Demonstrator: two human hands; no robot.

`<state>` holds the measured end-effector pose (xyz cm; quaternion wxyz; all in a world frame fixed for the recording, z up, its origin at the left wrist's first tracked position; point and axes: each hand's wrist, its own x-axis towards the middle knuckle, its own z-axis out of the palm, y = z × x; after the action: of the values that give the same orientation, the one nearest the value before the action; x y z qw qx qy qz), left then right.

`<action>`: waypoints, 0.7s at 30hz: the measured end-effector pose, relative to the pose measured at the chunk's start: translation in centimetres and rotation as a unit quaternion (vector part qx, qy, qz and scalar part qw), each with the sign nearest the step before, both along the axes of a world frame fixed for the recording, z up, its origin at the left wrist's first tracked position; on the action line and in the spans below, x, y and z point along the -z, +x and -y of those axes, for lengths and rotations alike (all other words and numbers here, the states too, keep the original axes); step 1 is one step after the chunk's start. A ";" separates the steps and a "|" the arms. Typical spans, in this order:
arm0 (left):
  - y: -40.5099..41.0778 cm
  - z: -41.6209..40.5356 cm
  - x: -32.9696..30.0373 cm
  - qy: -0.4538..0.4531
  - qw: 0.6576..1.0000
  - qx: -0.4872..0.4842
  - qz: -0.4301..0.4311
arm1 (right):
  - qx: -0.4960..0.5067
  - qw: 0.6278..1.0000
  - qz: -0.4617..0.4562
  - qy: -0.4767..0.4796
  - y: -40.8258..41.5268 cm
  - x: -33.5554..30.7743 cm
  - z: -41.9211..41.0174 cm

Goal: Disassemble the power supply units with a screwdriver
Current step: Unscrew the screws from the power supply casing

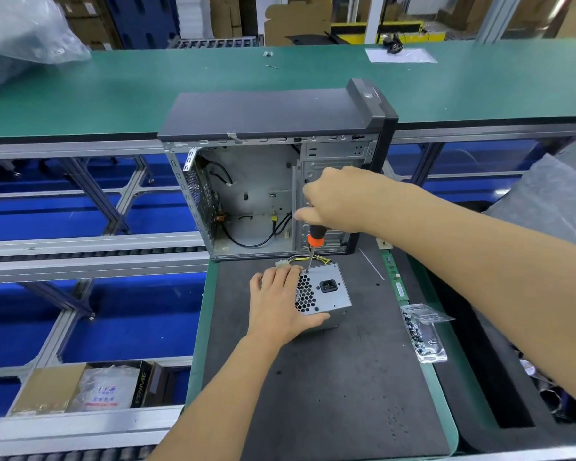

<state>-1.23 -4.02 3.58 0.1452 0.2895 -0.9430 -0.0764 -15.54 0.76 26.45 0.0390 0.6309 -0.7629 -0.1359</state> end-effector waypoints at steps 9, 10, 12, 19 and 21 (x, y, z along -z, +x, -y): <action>-0.1 0.1 0.1 0.007 1.000 -0.002 0.003 | 0.061 0.997 0.028 -0.041 -0.6 -0.1 -0.6; -0.1 0.1 0.1 0.007 1.000 -0.003 0.005 | 0.047 0.998 -0.001 -0.039 -0.5 -0.1 -0.5; -0.1 0.1 0.1 0.006 1.000 -0.004 0.010 | 0.009 0.999 0.022 -0.025 -0.5 0.0 -0.3; -0.1 -0.1 -0.1 0.003 1.000 -0.004 0.016 | 0.031 0.999 0.033 -0.016 -0.3 -0.1 -0.3; -0.1 -0.1 -0.1 0.004 1.000 -0.004 0.019 | 0.017 0.999 -0.014 -0.029 -0.3 -0.1 -0.1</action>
<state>-1.31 -3.95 3.68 0.1267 0.2953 -0.9441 -0.0740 -15.85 0.85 26.59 0.0652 0.6144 -0.7766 -0.1234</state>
